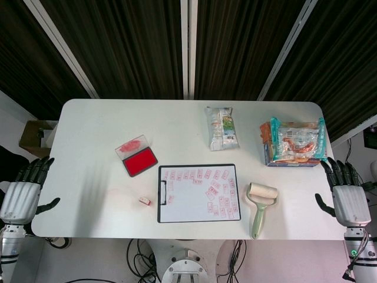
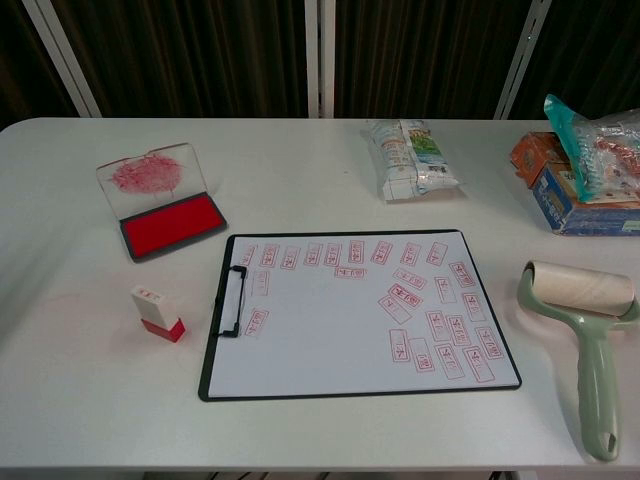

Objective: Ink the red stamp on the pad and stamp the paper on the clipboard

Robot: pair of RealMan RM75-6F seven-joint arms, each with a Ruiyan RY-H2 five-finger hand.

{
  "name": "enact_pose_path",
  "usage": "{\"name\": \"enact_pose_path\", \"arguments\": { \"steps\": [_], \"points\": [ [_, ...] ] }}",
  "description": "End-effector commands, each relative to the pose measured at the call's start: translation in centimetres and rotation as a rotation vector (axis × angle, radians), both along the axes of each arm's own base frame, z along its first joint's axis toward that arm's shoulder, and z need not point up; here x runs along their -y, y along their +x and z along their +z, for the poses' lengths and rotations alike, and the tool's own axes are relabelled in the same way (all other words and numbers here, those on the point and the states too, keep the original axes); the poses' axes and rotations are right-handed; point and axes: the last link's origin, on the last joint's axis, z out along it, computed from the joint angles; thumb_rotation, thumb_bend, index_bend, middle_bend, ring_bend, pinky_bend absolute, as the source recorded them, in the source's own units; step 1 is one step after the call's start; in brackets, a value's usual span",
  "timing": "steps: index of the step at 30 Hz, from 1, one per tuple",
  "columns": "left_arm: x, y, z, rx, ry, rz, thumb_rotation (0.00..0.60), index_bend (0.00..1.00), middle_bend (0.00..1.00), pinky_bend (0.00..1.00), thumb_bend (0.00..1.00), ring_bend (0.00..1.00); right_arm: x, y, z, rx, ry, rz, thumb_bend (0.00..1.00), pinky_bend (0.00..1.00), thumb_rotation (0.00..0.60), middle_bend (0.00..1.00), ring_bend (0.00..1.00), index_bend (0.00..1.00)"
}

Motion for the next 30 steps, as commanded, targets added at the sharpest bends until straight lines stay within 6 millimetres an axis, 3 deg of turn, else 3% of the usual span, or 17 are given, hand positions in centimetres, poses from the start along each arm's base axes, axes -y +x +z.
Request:
{"name": "enact_pose_path", "arguments": {
  "steps": [1,2,4,5,7,12,17,30],
  "points": [
    [-0.4,1.3,-1.5,0.003,0.017,-0.164,0.600,0.12,0.16,0.41,0.08,0.21,0.2,-0.1,0.0,0.000,0.002,0.009,0.23,0.00,0.600,0.00,0.00,0.00],
    [-0.4,1.7,-2.1,-0.006,0.013,-0.224,0.600,0.16,0.20,0.54,0.08,0.30,0.3,-0.2,0.0,0.001,0.002,0.010,0.23,0.00,0.600,0.00,0.00,0.00],
    [-0.4,2.1,-3.0,-0.011,-0.007,-0.287,0.600,0.25,0.34,0.82,0.10,0.59,0.4,-0.3,0.1,0.002,0.003,0.010,0.23,0.00,0.600,0.00,0.00,0.00],
    [-0.4,2.3,-3.5,-0.001,-0.035,-0.295,0.600,0.27,0.40,0.92,0.10,0.71,0.4,-0.3,0.1,0.000,0.004,0.011,0.23,0.00,0.600,0.00,0.00,0.00],
    [-0.4,2.8,-4.6,0.008,-0.115,-0.298,0.600,0.29,0.44,0.99,0.11,0.81,0.5,-0.3,0.2,-0.007,0.009,0.010,0.23,0.00,0.600,0.00,0.00,0.00],
    [-1.0,5.0,-8.1,-0.048,-0.277,-0.336,0.600,0.29,0.41,1.00,0.11,0.86,0.5,-0.4,0.3,-0.007,0.016,-0.007,0.23,0.00,0.600,0.00,0.00,0.00],
    [-2.3,7.1,-11.5,-0.063,-0.332,-0.363,0.600,0.25,0.39,1.00,0.11,0.87,0.4,-0.4,0.1,-0.010,0.026,-0.013,0.23,0.00,0.600,0.00,0.00,0.00],
    [-4.5,7.8,-16.1,-0.092,-0.439,-0.365,0.600,0.28,0.36,1.00,0.20,0.90,0.2,-0.8,1.0,-0.021,0.012,-0.047,0.24,0.00,0.600,0.00,0.00,0.00]
  ]
}}
